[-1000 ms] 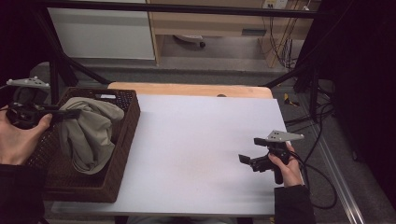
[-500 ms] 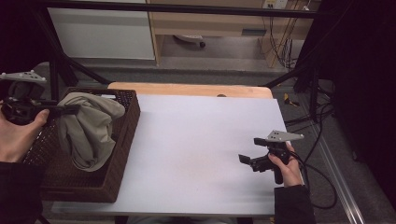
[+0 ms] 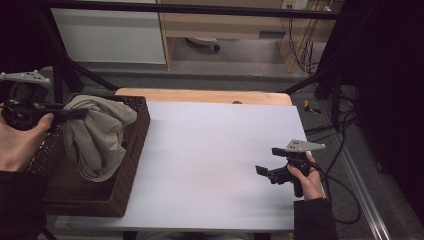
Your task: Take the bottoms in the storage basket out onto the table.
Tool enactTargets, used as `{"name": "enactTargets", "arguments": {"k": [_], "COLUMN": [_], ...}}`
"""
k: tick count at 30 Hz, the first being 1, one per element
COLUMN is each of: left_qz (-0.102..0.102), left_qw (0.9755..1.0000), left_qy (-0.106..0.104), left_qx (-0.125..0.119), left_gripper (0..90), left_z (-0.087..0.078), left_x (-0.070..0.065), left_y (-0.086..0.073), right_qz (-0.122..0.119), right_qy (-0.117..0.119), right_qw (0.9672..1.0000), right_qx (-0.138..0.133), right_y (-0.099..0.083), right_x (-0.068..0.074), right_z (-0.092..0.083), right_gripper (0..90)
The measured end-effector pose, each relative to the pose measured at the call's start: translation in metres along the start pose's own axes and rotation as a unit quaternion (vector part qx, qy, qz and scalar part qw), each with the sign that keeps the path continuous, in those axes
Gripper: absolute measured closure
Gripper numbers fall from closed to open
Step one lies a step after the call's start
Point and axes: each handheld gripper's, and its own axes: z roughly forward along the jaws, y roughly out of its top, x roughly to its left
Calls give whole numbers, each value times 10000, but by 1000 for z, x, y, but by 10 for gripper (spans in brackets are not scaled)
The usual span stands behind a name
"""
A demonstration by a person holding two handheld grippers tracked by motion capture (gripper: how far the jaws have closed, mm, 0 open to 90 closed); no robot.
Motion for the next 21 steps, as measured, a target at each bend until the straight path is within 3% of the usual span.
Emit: {"name": "enactTargets", "arguments": {"k": [21], "left_qz": [199], "left_qw": [9996], "left_qy": [-141], "left_qx": [-121], "left_gripper": [735], "left_z": [-4], "left_x": [-17], "left_y": [19], "right_qz": [-9], "right_qy": [-5], "right_qw": [10000], "right_qx": [12], "right_y": [0], "right_x": [0], "right_z": [0], "right_gripper": [7]}}
